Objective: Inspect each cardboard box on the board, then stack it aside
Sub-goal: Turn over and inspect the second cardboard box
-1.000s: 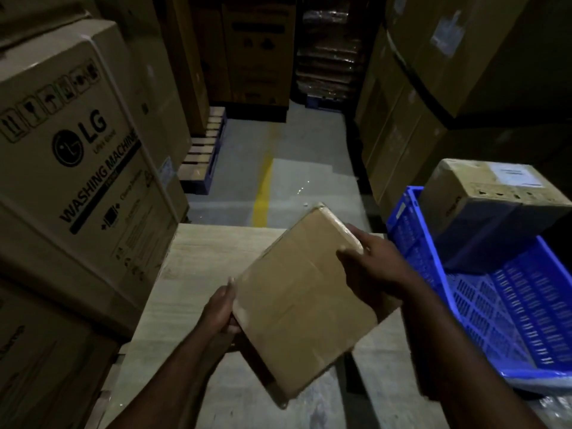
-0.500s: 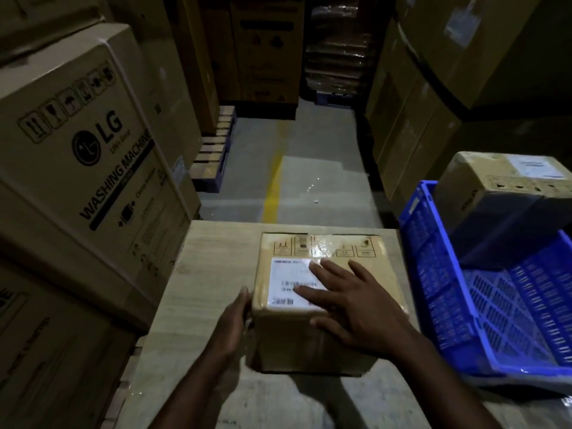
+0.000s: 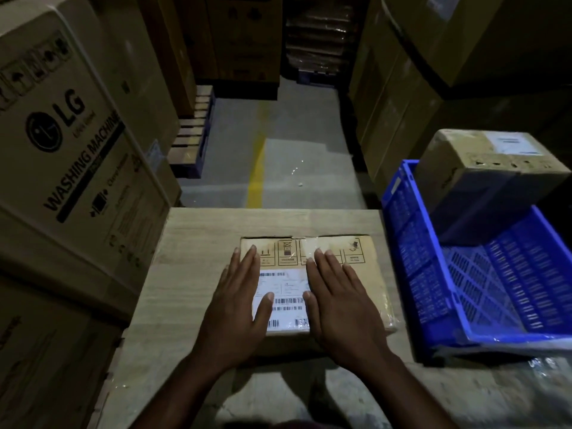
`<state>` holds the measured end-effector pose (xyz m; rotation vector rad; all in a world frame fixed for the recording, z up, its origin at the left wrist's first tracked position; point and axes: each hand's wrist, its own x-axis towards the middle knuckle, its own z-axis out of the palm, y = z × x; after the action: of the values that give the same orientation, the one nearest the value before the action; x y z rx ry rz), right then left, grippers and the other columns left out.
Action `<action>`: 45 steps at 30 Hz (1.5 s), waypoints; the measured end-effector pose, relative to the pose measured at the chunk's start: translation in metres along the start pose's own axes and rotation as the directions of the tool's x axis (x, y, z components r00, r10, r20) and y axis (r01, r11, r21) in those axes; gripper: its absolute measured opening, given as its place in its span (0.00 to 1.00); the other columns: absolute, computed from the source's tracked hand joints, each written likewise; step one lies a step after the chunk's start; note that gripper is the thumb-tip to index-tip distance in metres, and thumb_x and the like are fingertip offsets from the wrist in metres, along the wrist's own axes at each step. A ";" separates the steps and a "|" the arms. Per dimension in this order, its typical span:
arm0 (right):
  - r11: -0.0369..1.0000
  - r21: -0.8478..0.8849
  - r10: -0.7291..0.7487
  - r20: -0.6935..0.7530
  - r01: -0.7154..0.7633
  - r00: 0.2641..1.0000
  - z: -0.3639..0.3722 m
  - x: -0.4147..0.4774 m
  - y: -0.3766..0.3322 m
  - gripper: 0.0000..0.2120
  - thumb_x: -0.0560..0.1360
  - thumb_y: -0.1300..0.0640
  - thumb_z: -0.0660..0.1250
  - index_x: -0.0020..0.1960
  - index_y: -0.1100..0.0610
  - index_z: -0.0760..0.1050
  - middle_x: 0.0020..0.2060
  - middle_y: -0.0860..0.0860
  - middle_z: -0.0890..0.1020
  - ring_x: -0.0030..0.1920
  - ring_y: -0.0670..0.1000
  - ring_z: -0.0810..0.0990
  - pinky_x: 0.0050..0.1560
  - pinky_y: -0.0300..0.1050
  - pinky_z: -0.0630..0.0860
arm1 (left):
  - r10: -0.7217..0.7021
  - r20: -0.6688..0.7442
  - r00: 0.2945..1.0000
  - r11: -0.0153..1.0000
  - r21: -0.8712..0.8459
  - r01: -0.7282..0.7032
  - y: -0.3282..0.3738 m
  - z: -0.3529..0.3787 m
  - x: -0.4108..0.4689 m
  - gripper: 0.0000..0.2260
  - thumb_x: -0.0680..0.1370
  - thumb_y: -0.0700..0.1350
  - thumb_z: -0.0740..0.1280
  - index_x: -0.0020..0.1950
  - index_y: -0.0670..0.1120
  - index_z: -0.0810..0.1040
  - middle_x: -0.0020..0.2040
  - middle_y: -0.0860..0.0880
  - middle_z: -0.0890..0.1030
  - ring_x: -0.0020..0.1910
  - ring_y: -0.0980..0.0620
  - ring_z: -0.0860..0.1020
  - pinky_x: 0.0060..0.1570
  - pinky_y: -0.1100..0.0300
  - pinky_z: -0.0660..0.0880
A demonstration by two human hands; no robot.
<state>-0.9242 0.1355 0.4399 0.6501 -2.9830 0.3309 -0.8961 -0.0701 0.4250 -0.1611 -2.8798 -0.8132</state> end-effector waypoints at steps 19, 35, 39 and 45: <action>0.996 -0.041 0.086 0.006 -0.085 0.996 -0.010 0.005 0.041 0.28 0.82 0.49 0.46 0.79 0.60 0.61 0.79 0.56 0.62 0.80 0.52 0.58 0.79 0.50 0.49 | 0.142 0.168 0.976 0.937 0.293 -0.187 0.053 0.012 0.021 0.30 0.82 0.57 0.50 0.78 0.41 0.63 0.79 0.44 0.63 0.79 0.48 0.59 0.76 0.50 0.55; 0.449 0.754 0.490 0.240 -0.479 0.838 -0.028 -0.033 0.061 0.24 0.81 0.47 0.65 0.75 0.43 0.67 0.70 0.41 0.73 0.65 0.43 0.74 0.68 0.47 0.70 | -0.269 0.055 0.961 0.956 -0.105 0.274 0.024 -0.011 0.003 0.34 0.79 0.66 0.56 0.81 0.55 0.51 0.82 0.52 0.45 0.80 0.50 0.53 0.74 0.50 0.62; 0.218 0.861 0.463 0.323 -0.459 0.826 -0.028 -0.034 0.052 0.17 0.83 0.52 0.62 0.69 0.41 0.73 0.58 0.41 0.84 0.58 0.44 0.82 0.64 0.56 0.77 | -0.300 0.075 0.951 0.935 -0.172 0.309 0.034 -0.012 0.005 0.34 0.80 0.57 0.62 0.81 0.57 0.48 0.82 0.51 0.46 0.77 0.48 0.62 0.64 0.58 0.67; 0.354 0.854 0.387 0.238 -0.381 0.891 -0.056 -0.023 0.044 0.23 0.81 0.55 0.65 0.68 0.31 0.67 0.57 0.33 0.81 0.60 0.38 0.79 0.63 0.50 0.78 | -0.328 0.086 0.941 0.919 -0.204 0.339 0.027 -0.016 0.010 0.32 0.81 0.57 0.60 0.82 0.55 0.48 0.82 0.49 0.50 0.79 0.51 0.56 0.63 0.64 0.59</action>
<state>-0.9208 0.1959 0.4830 -0.1159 -2.6672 2.0209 -0.9008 -0.0546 0.4538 0.3025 -2.8995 -1.1969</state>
